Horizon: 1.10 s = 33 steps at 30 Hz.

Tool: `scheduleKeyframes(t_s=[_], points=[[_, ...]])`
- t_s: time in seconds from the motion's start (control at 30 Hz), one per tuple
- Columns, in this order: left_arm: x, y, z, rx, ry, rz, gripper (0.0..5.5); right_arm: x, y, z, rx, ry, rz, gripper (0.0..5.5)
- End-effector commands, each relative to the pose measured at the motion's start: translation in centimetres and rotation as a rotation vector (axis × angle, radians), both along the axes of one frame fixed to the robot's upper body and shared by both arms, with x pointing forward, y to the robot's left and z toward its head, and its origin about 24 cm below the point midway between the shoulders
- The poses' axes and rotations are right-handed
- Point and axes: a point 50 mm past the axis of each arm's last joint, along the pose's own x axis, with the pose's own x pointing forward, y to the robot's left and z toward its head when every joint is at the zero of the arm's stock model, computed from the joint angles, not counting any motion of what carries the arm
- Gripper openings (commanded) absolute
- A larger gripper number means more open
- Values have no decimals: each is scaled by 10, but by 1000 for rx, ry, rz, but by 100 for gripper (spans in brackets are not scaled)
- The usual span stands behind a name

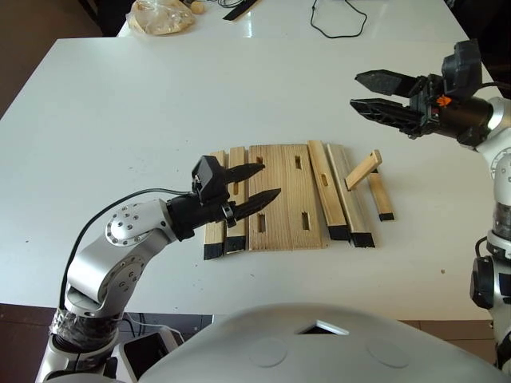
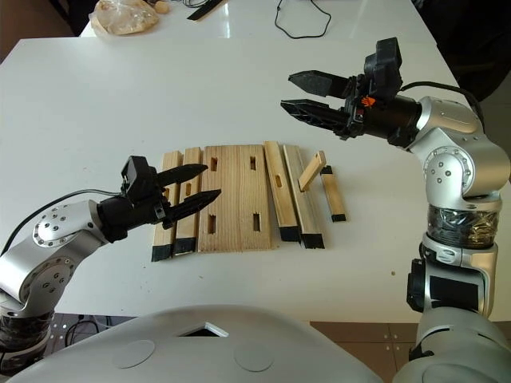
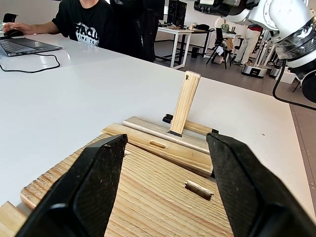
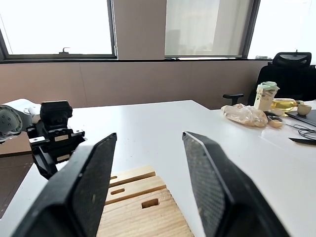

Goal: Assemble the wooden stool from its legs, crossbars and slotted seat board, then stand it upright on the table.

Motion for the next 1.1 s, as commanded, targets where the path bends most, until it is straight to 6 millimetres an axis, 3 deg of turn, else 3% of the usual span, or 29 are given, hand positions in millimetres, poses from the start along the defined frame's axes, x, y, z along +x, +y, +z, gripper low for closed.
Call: scheduleKeyframes(t_s=[0.03, 0.17, 0.27, 0.33, 0.4, 0.53, 0.57, 0.6, 0.87, 1.0, 1.1], points=[[1, 0, 0, 12, 3, -3, 298, 0, 2, 24, 95, -43, -16, 244], [1, 0, -1, 15, 5, -14, 298, 4, 1, 57, 255, -102, -63, 244], [1, 1, 0, 17, 5, -17, 298, 4, -1, 55, 229, -108, -82, 244], [2, 1, -1, 21, 9, -21, 298, 6, -1, 24, 140, -64, -123, 244], [3, 0, -2, 24, 15, -35, 298, 5, -2, -25, 80, 53, -174, 244], [3, 1, -5, 33, 42, -70, 298, -26, 10, -159, -125, 283, -233, 244], [5, 2, -6, 36, 46, -79, 298, -35, 15, -176, -135, 304, -241, 244], [6, 3, -5, 38, 48, -87, 298, -40, 19, -180, -118, 301, -246, 244], [4, 3, -6, 21, 39, -50, 298, -1, 10, -76, 136, 48, -294, 244], [2, 1, -7, 15, 37, -35, 298, -7, 12, -35, 216, -2, -260, 244], [1, 2, -7, 14, 37, -23, 298, -26, 8, -23, 219, 53, -161, 244]])
